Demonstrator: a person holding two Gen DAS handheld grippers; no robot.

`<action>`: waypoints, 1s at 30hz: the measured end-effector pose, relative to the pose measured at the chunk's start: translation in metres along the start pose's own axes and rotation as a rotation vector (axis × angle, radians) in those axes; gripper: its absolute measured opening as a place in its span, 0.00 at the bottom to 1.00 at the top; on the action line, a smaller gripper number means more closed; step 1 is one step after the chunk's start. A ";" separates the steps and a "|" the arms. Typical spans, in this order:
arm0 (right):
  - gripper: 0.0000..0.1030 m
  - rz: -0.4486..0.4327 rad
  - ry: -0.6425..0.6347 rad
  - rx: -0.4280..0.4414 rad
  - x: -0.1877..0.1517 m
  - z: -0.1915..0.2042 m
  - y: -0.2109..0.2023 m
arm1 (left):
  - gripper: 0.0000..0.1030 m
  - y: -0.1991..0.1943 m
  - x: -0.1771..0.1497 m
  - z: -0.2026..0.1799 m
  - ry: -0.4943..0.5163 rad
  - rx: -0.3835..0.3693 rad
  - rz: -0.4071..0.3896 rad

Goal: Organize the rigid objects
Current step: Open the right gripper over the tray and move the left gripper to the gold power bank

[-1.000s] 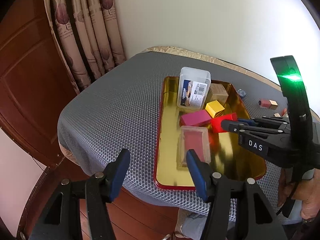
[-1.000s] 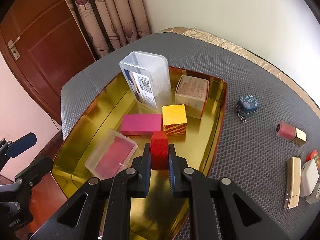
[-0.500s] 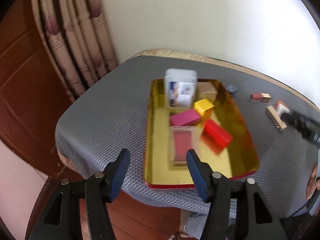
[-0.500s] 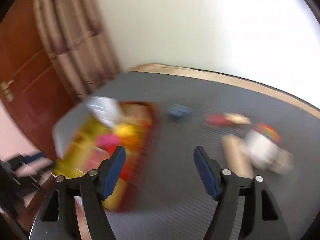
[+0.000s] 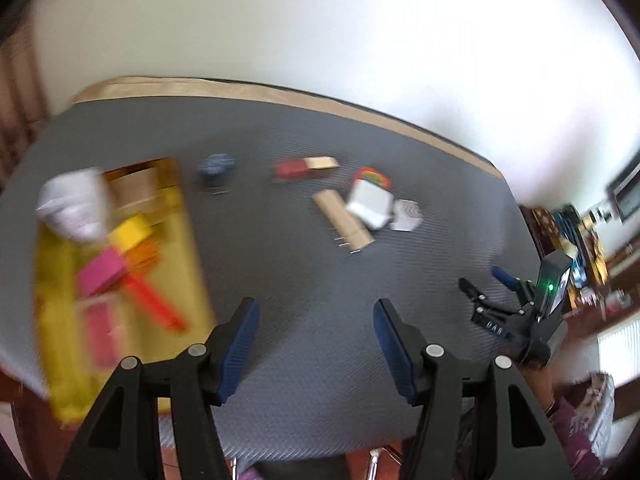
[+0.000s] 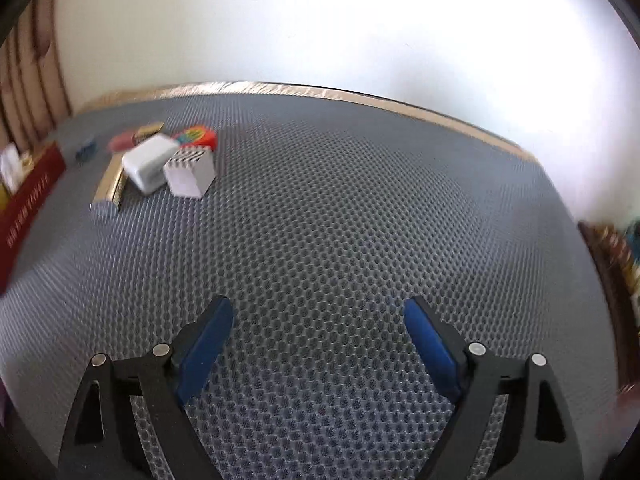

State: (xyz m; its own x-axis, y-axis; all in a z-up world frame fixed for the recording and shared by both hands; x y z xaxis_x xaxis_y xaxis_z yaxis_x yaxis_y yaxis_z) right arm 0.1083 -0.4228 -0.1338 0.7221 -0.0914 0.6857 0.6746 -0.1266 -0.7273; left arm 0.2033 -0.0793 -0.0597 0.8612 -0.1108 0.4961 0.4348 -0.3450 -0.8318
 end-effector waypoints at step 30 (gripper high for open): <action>0.90 -0.084 0.074 0.167 0.004 -0.018 -0.016 | 0.59 0.175 0.072 -0.009 -0.084 0.040 0.244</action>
State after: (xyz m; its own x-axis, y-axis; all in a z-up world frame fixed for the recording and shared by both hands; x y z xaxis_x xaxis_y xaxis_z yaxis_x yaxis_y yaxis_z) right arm 0.0976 -0.4392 -0.1195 0.6534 -0.1605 0.7398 0.7522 0.0279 -0.6583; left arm 0.3392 -0.1558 -0.1672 0.9599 -0.1077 0.2587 0.2204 -0.2803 -0.9343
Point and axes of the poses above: each gripper's, at about its wrist camera, not at the fingertips, and y roughly the way its jaws point, z to its left, x to its top, the point moved 2 cm from there along y, roughly the way its jaws point, and after that the axes turned 3 degrees about -z, right-handed, at the moved point
